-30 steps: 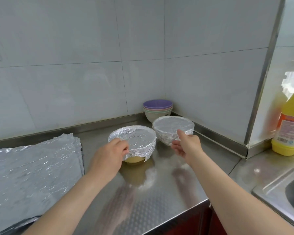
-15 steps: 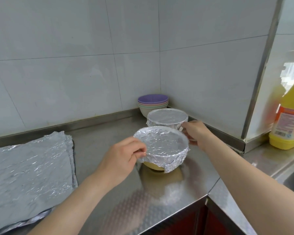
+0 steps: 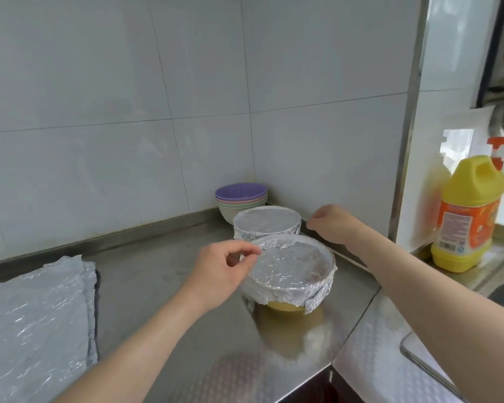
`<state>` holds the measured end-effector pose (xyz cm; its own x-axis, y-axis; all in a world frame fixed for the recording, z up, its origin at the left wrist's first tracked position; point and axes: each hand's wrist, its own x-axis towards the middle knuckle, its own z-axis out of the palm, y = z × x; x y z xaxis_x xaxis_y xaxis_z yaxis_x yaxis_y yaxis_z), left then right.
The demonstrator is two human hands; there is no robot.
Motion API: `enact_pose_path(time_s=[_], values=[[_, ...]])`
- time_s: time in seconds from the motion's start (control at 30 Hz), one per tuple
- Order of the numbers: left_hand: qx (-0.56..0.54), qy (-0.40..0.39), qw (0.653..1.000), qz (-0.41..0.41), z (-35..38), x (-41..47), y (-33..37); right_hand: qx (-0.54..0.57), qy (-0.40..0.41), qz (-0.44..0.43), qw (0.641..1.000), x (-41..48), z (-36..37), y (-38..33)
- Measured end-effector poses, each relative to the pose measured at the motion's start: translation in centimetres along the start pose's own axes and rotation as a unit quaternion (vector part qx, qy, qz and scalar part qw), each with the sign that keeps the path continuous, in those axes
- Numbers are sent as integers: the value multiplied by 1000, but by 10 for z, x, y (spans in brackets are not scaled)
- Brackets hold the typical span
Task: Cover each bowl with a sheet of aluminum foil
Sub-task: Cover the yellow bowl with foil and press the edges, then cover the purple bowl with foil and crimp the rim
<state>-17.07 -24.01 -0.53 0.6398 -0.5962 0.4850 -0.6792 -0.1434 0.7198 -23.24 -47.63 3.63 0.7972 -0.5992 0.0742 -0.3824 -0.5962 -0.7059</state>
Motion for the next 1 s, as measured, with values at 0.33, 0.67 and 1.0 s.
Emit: enact_pose_path(time_s=[0.33, 0.67, 1.0], values=[[10, 87, 977, -193, -18, 182, -108, 91, -15, -8, 996, 130, 24, -83], [36, 34, 971, -236, 10, 274, -178, -47, -52, -18, 997, 242, 100, -78], [90, 58, 946, -307, -69, 218, -166, -67, -111, -47, 991, 203, 134, -121]])
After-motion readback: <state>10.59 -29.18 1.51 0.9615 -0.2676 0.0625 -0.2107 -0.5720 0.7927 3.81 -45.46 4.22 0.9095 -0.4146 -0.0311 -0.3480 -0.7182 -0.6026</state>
